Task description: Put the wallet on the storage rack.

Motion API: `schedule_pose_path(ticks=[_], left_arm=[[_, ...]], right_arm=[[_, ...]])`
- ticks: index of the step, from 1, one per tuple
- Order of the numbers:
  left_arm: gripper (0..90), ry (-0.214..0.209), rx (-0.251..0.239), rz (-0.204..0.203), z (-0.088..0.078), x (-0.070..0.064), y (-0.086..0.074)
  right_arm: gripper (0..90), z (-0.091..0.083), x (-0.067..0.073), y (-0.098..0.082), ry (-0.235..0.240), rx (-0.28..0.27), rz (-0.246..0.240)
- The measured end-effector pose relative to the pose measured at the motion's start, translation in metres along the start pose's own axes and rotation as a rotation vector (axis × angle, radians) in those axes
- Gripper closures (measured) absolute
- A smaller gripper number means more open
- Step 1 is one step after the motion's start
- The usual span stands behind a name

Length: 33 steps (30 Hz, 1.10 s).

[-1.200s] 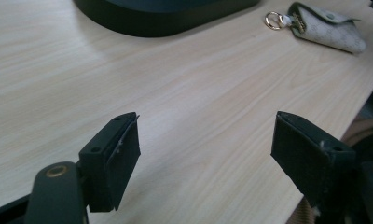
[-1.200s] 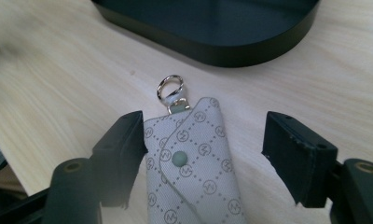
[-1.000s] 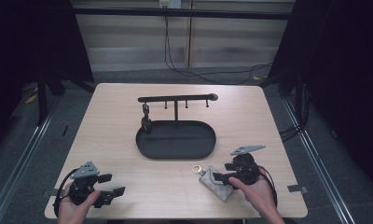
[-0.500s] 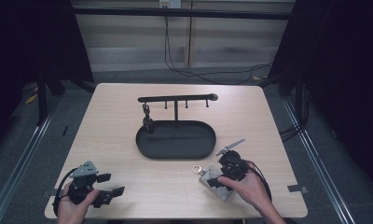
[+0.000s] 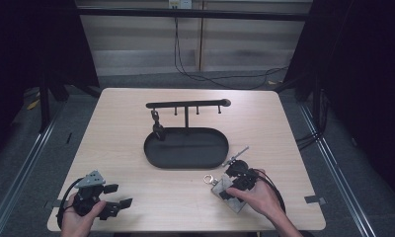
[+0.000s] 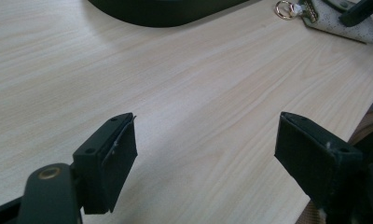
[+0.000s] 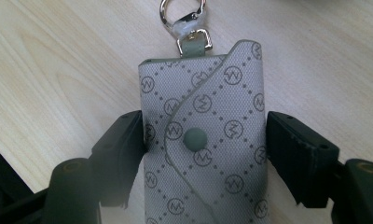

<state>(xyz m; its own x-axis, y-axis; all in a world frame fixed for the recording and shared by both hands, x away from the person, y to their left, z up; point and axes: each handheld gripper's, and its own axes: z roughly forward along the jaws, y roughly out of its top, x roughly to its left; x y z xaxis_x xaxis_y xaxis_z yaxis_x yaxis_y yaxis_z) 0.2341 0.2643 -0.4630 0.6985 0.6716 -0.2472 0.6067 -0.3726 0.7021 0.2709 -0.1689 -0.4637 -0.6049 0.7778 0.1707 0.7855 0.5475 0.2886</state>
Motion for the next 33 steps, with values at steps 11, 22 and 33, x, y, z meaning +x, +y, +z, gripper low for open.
schedule_pose_path(ticks=[11,22,33], left_arm=[[20.6,0.0,0.007,-0.003,0.0,0.001,0.0],[20.6,-0.003,0.011,-0.006,0.002,0.001,0.002],[20.5,-0.005,0.02,-0.009,0.003,0.002,0.0]], right_arm=[[26.8,0.008,0.003,0.003,-0.01,0.061,-0.017],[25.5,0.011,0.007,0.008,-0.036,0.108,-0.032],[30.5,0.009,0.004,0.011,-0.022,0.133,0.004]])
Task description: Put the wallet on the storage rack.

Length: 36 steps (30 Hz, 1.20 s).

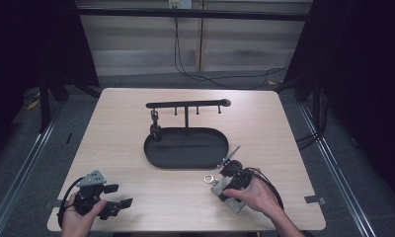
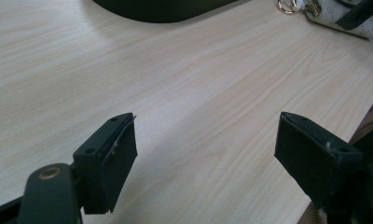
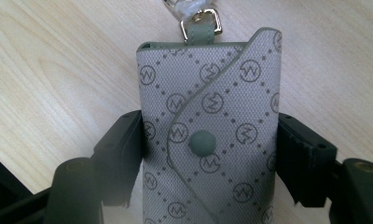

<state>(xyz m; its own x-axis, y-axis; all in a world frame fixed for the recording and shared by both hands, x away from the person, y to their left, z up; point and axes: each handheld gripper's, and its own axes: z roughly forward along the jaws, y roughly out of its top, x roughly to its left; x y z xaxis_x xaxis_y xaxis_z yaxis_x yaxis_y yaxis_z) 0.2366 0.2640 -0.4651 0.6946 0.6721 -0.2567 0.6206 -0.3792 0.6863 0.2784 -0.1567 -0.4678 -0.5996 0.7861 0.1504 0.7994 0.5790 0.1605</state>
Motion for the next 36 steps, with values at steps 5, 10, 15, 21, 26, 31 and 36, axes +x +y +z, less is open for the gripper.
schedule_pose_path(ticks=[5,10,15,21,26,31,36], left_arm=[[20.5,-0.002,-0.006,-0.006,0.0,0.001,0.0],[20.4,-0.006,0.001,0.0,0.001,0.001,0.0],[20.0,-0.019,0.008,0.0,0.002,0.001,0.001],[20.1,-0.018,0.016,0.002,0.003,0.002,0.001],[20.1,-0.044,0.038,0.005,0.004,0.003,0.001],[20.1,-0.066,0.044,-0.015,0.006,0.004,0.001],[20.1,-0.056,0.045,-0.016,0.005,0.005,0.001]], right_arm=[[32.0,-0.003,-0.004,-0.002,0.018,0.004,0.032],[33.1,-0.006,-0.007,-0.003,0.02,0.023,0.042],[33.4,-0.011,-0.011,-0.005,0.027,0.03,0.048],[33.4,-0.02,-0.012,-0.004,0.023,0.023,0.048],[33.5,-0.028,-0.014,-0.001,0.021,0.009,0.051],[33.5,-0.031,-0.015,0.003,0.02,0.023,0.048],[33.5,-0.035,-0.014,0.01,0.017,0.051,0.027]])
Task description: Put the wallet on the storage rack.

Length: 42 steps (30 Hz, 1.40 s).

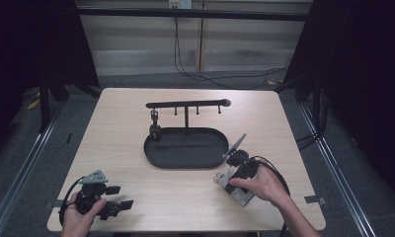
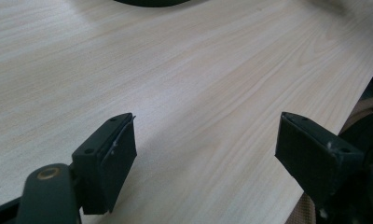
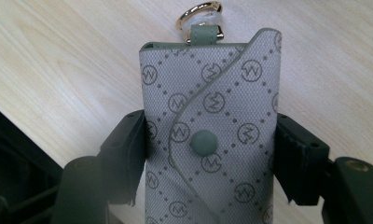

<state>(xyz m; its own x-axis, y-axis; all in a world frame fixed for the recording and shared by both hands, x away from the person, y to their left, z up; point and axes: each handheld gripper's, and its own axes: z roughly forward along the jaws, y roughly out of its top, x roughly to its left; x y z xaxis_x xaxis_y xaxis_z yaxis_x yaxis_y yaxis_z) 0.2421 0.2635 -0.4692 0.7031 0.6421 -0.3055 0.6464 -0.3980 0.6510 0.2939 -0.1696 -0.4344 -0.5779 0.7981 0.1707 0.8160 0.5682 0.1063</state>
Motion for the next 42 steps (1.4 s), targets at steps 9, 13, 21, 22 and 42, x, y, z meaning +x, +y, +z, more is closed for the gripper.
schedule_pose_path(ticks=[9,13,21,22,42], left_arm=[[20.1,0.004,0.003,0.001,-0.001,0.0,0.0],[20.1,-0.005,0.003,0.021,-0.001,-0.001,0.0],[20.1,-0.009,0.002,0.036,0.0,-0.003,0.001],[20.1,-0.01,0.003,0.035,0.0,-0.003,0.0],[20.6,0.008,0.009,0.063,-0.001,-0.005,0.0]], right_arm=[[33.5,-0.016,-0.007,0.006,-0.017,-0.009,0.012],[33.5,-0.023,-0.009,0.008,-0.016,-0.036,0.036],[33.5,-0.031,-0.012,0.013,-0.018,-0.039,0.038],[33.5,-0.032,-0.011,0.015,-0.025,-0.034,0.034],[33.6,-0.043,-0.025,0.051,-0.001,-0.063,0.089]])
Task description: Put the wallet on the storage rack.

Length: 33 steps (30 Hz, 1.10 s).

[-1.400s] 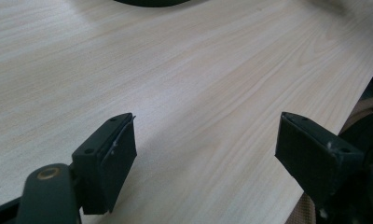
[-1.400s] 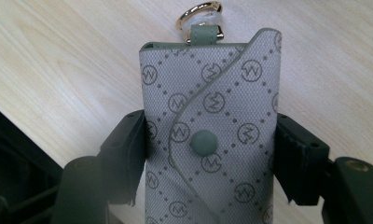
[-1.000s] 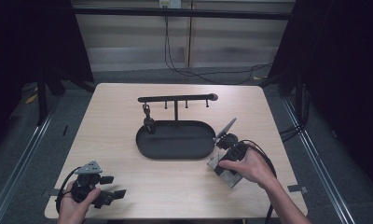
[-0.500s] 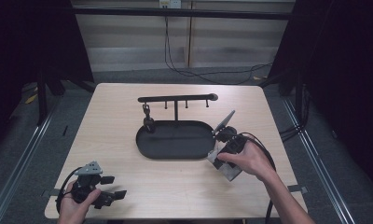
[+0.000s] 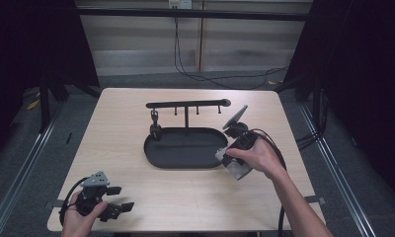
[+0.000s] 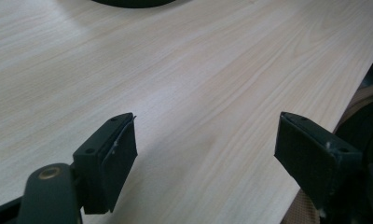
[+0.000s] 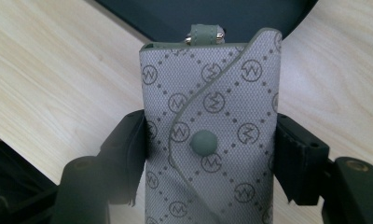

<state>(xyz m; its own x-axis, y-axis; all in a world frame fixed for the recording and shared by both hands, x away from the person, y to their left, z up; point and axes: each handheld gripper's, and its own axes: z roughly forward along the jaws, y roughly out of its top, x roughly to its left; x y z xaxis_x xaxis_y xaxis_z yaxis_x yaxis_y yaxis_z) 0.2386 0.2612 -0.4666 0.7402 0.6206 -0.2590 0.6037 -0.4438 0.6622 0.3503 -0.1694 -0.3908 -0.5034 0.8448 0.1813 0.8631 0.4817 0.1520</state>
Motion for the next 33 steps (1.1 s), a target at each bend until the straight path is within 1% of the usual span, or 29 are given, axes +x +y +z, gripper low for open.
schedule_pose_path(ticks=[2,3,6,7,8,11,13,14,15,16,18,19,21,23,24,25,27,30,33], left_arm=[[20.6,-0.007,-0.009,-0.001,-0.001,0.001,0.0],[20.6,0.0,-0.013,0.002,-0.001,0.0,0.0],[20.6,-0.006,-0.01,0.006,-0.001,0.0,0.0],[20.6,-0.003,-0.01,0.008,0.0,0.0,0.0],[20.6,-0.009,-0.006,0.007,0.0,-0.001,0.0],[20.6,-0.006,-0.006,0.009,0.0,-0.001,0.0],[20.6,-0.002,-0.005,0.005,-0.001,0.001,0.0],[20.6,-0.002,-0.005,0.005,-0.001,0.001,0.0],[20.6,-0.005,-0.006,0.004,-0.001,0.001,0.0],[20.6,-0.005,-0.008,0.004,-0.001,0.001,0.0],[20.6,-0.003,-0.007,0.005,-0.001,0.001,0.0],[20.6,-0.003,-0.004,0.008,-0.001,0.001,0.0],[20.6,-0.001,-0.006,0.003,-0.001,0.001,0.0],[20.6,-0.001,-0.006,0.001,-0.001,0.001,0.0],[20.6,-0.001,-0.005,0.002,-0.001,0.001,0.0],[20.6,-0.001,-0.004,0.004,-0.001,0.001,0.0],[20.6,0.001,-0.006,0.005,-0.001,0.0,0.0],[20.6,-0.002,-0.003,0.006,-0.001,0.001,0.0],[20.6,-0.001,-0.004,0.004,-0.001,0.001,0.0]], right_arm=[[33.6,0.001,-0.003,0.003,-0.005,0.0,0.02],[33.6,0.0,-0.006,0.006,-0.01,0.003,0.033],[33.6,-0.002,-0.008,0.01,-0.003,-0.011,0.04],[33.6,-0.003,-0.009,0.011,0.001,-0.017,0.047],[33.6,-0.003,-0.01,0.015,0.0,-0.022,0.056],[33.6,-0.002,-0.01,0.017,0.002,-0.028,0.058],[33.6,0.0,-0.012,0.02,0.001,-0.045,0.081],[33.6,0.0,-0.012,0.02,0.001,-0.045,0.081],[33.6,0.001,-0.013,0.021,0.006,-0.052,0.093],[33.6,0.0,-0.016,0.023,0.006,-0.075,0.107],[33.6,0.0,-0.017,0.024,0.009,-0.077,0.114],[33.6,-0.001,-0.019,0.025,0.021,-0.096,0.133],[33.6,-0.001,-0.02,0.026,0.022,-0.106,0.138],[33.6,0.0,-0.022,0.027,0.024,-0.122,0.158],[33.6,0.001,-0.024,0.029,0.025,-0.142,0.173],[33.6,0.001,-0.024,0.029,0.025,-0.142,0.173],[33.6,0.002,-0.025,0.03,0.039,-0.171,0.193],[33.6,0.003,-0.026,0.031,0.043,-0.183,0.202],[33.6,0.006,-0.028,0.032,0.06,-0.203,0.22]])
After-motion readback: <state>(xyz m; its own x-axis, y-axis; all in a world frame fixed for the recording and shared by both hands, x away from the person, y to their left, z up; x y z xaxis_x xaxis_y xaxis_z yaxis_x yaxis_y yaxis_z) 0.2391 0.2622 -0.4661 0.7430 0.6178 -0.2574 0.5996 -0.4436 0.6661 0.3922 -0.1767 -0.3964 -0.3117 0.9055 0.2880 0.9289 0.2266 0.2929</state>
